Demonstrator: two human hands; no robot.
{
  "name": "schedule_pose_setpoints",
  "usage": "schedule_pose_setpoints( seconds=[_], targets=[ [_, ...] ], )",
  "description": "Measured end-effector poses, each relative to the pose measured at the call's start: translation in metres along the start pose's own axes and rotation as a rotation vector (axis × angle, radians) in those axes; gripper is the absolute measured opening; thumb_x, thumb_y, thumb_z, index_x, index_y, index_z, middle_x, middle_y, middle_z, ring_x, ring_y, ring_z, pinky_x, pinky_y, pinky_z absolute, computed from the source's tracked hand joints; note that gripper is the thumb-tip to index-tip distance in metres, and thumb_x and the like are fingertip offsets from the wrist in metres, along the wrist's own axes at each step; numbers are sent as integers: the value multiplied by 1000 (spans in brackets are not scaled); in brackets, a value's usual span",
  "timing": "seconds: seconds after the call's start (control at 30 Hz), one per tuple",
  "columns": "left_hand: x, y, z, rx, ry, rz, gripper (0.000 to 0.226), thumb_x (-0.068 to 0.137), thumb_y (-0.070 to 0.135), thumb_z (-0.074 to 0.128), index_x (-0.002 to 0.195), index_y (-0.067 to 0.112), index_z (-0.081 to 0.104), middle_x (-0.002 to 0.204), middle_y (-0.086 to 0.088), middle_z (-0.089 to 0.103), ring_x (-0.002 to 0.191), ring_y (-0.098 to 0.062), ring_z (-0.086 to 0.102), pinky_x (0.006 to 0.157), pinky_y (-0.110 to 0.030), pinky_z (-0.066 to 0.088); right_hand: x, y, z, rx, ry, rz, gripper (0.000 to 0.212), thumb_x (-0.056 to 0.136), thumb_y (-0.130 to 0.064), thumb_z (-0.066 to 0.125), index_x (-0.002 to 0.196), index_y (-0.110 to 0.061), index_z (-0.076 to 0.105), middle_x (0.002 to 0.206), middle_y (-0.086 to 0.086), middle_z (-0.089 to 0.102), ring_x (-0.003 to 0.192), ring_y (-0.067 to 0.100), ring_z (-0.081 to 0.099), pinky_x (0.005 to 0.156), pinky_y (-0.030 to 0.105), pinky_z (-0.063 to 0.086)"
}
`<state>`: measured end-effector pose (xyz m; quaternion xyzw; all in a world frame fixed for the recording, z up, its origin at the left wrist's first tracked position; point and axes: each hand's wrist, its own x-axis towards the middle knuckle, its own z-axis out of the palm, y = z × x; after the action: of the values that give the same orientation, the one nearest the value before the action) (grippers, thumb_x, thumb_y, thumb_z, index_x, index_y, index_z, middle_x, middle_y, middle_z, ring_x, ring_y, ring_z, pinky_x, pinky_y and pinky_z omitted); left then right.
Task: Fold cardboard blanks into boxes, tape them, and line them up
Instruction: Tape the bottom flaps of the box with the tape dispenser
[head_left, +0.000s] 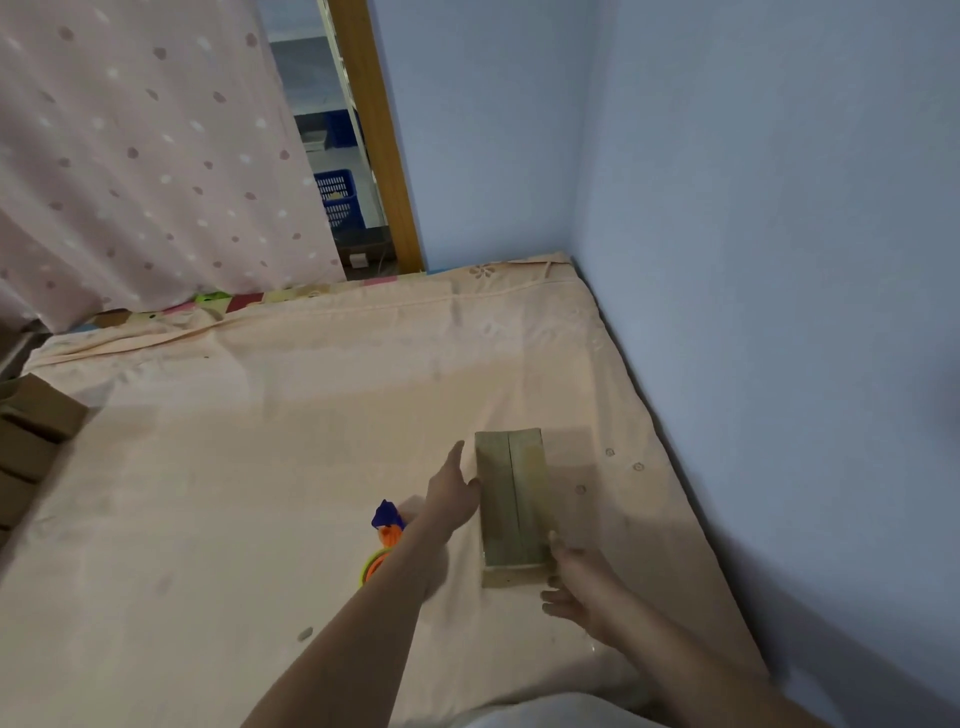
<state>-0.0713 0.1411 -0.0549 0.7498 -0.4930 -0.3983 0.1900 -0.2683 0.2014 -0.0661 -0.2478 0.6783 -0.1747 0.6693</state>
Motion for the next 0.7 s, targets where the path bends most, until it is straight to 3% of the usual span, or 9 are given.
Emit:
schedule_pose_setpoints(
  seconds=[0.1,0.17,0.2,0.27,0.37,0.43,0.57,0.7],
  targets=[
    [16,16,-9,219,22,156,69,97,10,48,158,13,15,163,-12,20,150,-29,18,120,-37,20,-6,7,0,162,-91,28,49,96,-43,63,121,-2,55,106,32,59,96,40,69,81,41,59],
    [31,29,-11,324,7,223,68,96,10,47,157,11,17,163,-12,17,152,-28,11,123,-37,12,-12,8,0,283,-190,14,48,86,-41,71,108,-1,54,86,31,56,80,32,67,76,35,53],
    [38,35,-12,355,-13,242,67,96,11,47,157,12,18,163,-11,18,152,-27,12,123,-37,12,-12,8,-1,307,-206,8,44,88,-38,69,107,-1,53,91,34,56,87,35,67,81,37,52],
    [46,44,-10,373,-63,256,63,96,12,45,156,11,23,161,-11,26,150,-27,19,122,-35,17,-10,9,-2,303,-161,12,37,101,-29,58,119,4,54,133,42,46,127,51,50,107,47,44],
    [44,50,-6,340,-118,234,49,98,11,42,146,8,44,147,-16,48,137,-31,41,111,-32,32,-6,7,-1,316,-105,12,34,103,-22,54,124,5,53,145,42,33,137,52,35,117,50,32],
    [42,49,-4,314,-114,233,40,98,7,41,135,3,54,137,-19,56,128,-32,49,101,-31,36,-3,3,1,339,-68,19,28,102,-20,56,116,5,56,140,42,41,133,51,43,115,51,35],
    [36,46,-12,283,-82,210,41,100,7,37,134,6,58,137,-16,58,128,-33,49,101,-30,38,3,-6,3,368,-2,23,30,100,-18,61,114,8,57,127,38,54,121,49,56,105,52,46],
    [27,35,-25,255,-79,176,44,97,6,37,135,11,58,132,-14,61,123,-34,53,97,-32,42,3,-18,0,302,19,6,25,98,-14,64,111,7,60,108,25,65,95,38,67,83,46,58]
  ],
)
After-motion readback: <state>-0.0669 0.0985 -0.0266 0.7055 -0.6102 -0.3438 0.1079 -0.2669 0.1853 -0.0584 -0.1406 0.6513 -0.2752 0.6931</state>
